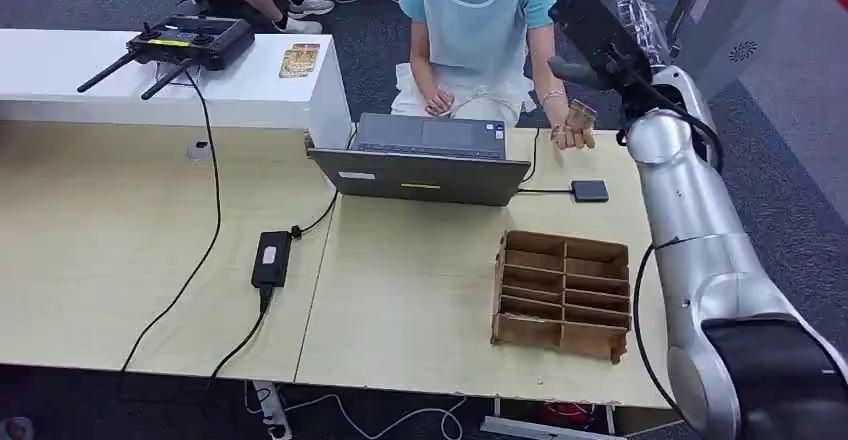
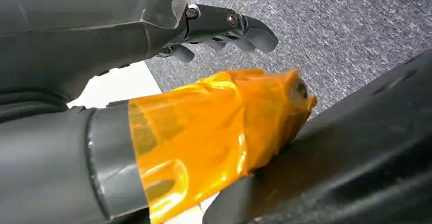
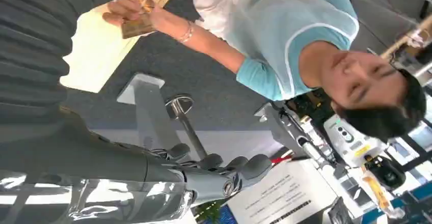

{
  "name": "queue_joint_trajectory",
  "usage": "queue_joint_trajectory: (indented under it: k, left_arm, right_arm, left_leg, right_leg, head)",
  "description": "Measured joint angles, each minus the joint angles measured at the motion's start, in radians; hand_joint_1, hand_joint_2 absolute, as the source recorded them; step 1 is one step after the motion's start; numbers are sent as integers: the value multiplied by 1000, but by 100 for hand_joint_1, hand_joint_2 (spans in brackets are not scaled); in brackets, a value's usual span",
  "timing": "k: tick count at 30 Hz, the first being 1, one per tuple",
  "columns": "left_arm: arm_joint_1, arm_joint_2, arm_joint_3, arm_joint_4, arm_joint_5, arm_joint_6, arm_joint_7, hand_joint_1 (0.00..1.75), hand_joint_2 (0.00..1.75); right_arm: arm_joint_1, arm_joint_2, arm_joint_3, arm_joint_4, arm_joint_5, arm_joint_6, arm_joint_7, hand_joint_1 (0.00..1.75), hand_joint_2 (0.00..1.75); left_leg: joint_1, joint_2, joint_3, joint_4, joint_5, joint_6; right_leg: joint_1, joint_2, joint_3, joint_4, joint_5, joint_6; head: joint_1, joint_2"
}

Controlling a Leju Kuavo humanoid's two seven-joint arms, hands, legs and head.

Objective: Pass the card to the sensor for recognition and then transmit it.

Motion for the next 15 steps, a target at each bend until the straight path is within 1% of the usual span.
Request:
queue_joint_trajectory:
  k: [5, 8, 11, 15]
  left_arm:
    - [0, -3, 0, 0, 15, 2, 0, 0, 0]
    - [2, -6, 0, 0, 28, 8, 0, 0, 0]
    - [2, -7, 0, 0, 31, 10, 2, 0, 0]
    - [2, -8, 0, 0, 36, 10, 3, 0, 0]
  right_arm:
    - [59, 4, -105, -114, -185, 97, -60, 0, 175]
    - [114, 3, -158, -215, -322, 153, -80, 0, 175]
    - [151, 2, -189, -285, -358, 167, -80, 0, 175]
    - [176, -2, -211, -337, -382, 176, -81, 0, 175]
  left_leg:
    - [0, 0, 0, 0, 0, 0]
    - [0, 0, 0, 0, 0, 0]
    - [0, 0, 0, 0, 0, 0]
    - [0, 1, 1, 0, 0, 0]
  right_leg:
    - [0, 0, 0, 0, 0, 0]
    - [0, 0, 0, 0, 0, 0]
    - [0, 1, 0, 0, 0, 0]
    - [0, 1, 0, 0, 0, 0]
  head:
    - [0, 0]
    - [0, 0]
    - [0, 0]
    - [0, 0]
